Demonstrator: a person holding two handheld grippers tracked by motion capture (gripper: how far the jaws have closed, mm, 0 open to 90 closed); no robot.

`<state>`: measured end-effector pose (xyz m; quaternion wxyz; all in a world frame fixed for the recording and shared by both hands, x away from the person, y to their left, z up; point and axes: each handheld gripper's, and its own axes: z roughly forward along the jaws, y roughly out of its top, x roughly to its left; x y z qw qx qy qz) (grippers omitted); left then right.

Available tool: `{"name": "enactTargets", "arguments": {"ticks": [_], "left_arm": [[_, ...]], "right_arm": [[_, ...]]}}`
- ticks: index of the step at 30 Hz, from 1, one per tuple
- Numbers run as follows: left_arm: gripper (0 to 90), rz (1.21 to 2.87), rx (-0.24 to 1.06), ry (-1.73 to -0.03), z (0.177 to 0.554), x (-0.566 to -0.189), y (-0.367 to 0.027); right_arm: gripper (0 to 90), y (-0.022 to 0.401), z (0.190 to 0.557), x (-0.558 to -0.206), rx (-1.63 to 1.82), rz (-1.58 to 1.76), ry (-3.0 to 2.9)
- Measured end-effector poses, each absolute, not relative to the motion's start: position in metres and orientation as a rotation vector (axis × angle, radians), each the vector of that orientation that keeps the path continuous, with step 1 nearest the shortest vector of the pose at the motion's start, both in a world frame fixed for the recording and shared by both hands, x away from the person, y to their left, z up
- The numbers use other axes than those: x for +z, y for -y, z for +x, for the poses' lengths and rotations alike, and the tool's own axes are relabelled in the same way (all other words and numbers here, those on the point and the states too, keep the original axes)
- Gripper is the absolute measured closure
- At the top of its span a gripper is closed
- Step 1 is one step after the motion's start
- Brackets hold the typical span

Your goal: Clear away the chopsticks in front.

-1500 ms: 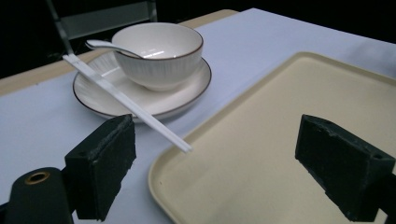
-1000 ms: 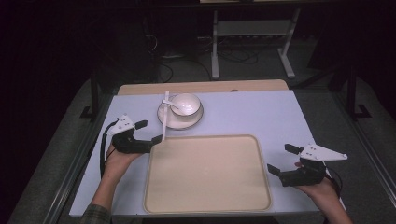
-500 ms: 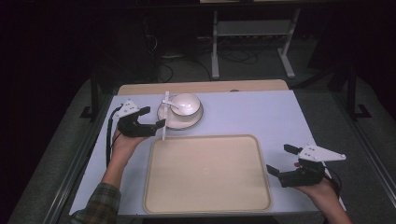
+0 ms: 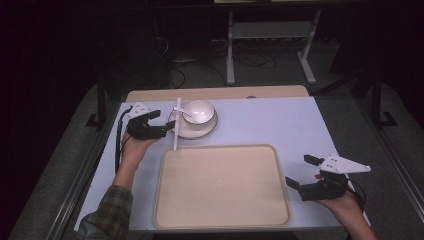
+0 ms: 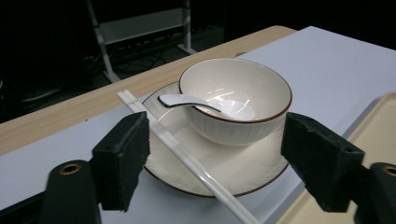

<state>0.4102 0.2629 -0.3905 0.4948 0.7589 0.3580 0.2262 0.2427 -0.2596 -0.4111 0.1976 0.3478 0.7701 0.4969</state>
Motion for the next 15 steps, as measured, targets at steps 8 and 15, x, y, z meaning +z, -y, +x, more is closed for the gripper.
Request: {"name": "enactTargets", "arguments": {"ticks": [8,15], "left_arm": [[39.4,1.859,0.556,-0.921,0.423,-0.399,-0.266],[54.6,1.889,0.561,-0.946,0.434,-0.408,-0.265]], "right_arm": [[1.2,0.261,0.243,-0.411,1.391,0.979,-2.156],[1.2,0.261,0.243,-0.411,1.394,0.978,-2.150]]}}
